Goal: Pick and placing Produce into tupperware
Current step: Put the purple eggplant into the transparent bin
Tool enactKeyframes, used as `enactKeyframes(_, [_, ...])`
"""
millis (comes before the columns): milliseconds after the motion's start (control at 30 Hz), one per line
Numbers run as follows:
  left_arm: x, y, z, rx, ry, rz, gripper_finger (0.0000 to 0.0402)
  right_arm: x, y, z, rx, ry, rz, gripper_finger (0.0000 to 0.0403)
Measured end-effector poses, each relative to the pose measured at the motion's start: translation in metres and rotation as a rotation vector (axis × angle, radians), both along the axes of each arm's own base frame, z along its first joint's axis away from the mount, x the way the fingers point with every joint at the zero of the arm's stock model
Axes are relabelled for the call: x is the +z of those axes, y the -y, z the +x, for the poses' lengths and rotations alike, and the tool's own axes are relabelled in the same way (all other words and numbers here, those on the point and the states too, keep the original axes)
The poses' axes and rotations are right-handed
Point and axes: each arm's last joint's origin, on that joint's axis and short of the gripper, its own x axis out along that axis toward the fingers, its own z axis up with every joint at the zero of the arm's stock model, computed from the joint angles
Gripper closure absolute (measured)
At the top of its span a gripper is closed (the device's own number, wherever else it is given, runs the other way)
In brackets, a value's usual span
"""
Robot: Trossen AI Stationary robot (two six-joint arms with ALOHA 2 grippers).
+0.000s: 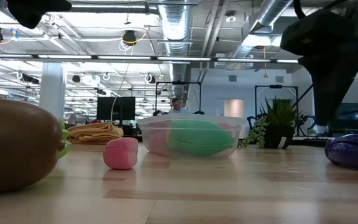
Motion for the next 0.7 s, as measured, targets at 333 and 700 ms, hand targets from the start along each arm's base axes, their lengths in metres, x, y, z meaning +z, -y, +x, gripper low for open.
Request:
enactKeyframes(333, [-0.002, -0.001, -0.001, 0.016, -0.010, 0.002, 0.0193, -0.021, 0.002, 0.013, 0.035, -0.059, 0.037, 0.0075])
enactKeyframes(700, [-0.003, -0.002, -0.001, 0.020, -0.018, 0.006, 0.0193, -0.021, 0.004, 0.009, 0.023, -0.104, 0.039, 0.0100])
